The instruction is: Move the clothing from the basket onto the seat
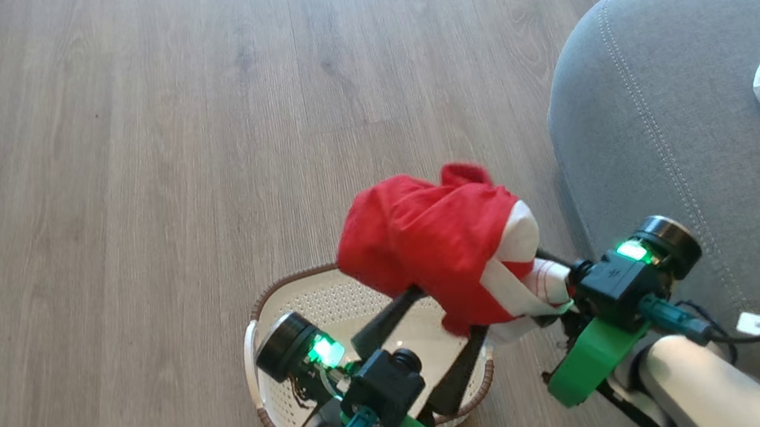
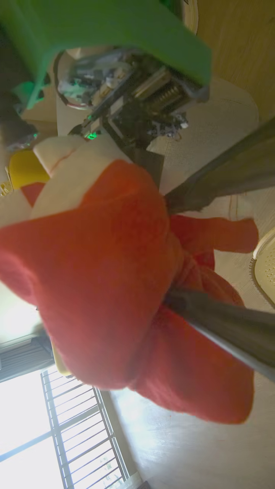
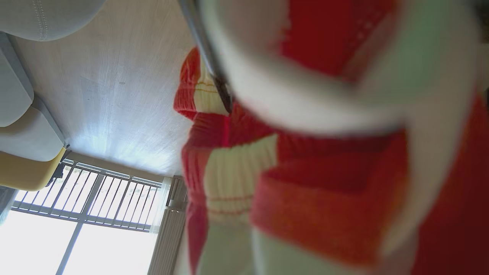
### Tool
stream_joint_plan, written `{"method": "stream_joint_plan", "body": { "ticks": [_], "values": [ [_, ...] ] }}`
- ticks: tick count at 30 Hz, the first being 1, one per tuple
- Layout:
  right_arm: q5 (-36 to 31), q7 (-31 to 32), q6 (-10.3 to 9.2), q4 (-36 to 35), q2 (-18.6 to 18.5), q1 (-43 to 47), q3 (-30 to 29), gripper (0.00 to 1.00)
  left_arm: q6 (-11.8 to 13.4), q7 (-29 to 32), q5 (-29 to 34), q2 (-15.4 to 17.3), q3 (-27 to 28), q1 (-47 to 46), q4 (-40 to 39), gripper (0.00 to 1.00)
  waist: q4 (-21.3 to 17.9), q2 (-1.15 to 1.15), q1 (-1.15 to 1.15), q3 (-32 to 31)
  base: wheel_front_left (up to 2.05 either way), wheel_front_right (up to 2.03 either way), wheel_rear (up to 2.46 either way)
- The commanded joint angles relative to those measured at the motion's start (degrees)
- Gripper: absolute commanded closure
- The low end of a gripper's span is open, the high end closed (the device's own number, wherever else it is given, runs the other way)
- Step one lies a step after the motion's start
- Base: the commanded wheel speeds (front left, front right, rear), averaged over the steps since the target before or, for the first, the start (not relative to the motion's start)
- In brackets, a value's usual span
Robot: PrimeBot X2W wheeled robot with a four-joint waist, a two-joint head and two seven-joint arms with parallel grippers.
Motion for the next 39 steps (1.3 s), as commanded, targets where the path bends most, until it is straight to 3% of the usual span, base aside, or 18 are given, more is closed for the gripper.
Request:
{"method": "stream_joint_plan", "body": {
  "ticks": [1, 19, 39],
  "values": [
    [-0.09, -0.38, -0.03, -2.40, 0.41, -0.31, -0.50, 1.00, 0.24, -0.28, -0.20, -0.09, 2.38, -1.80, -1.46, 0.00, -0.06, 0.00, 0.00, -0.02, 0.00, 0.00, 0.00],
    [-0.17, -0.38, -0.03, -5.58, 2.36, 1.00, -10.92, 1.00, 1.82, -0.28, -0.44, 0.27, 3.82, -0.77, 1.46, 0.00, -0.33, 0.00, 0.00, -0.10, 0.00, 0.00, 0.00],
    [0.58, -0.38, -0.03, -8.37, 3.74, 2.62, -23.79, 1.00, -0.45, -0.28, -1.24, 0.33, 4.54, 4.75, 10.22, 0.00, -2.09, 0.00, 0.00, -0.94, 0.00, 0.00, 0.00]
  ]
}}
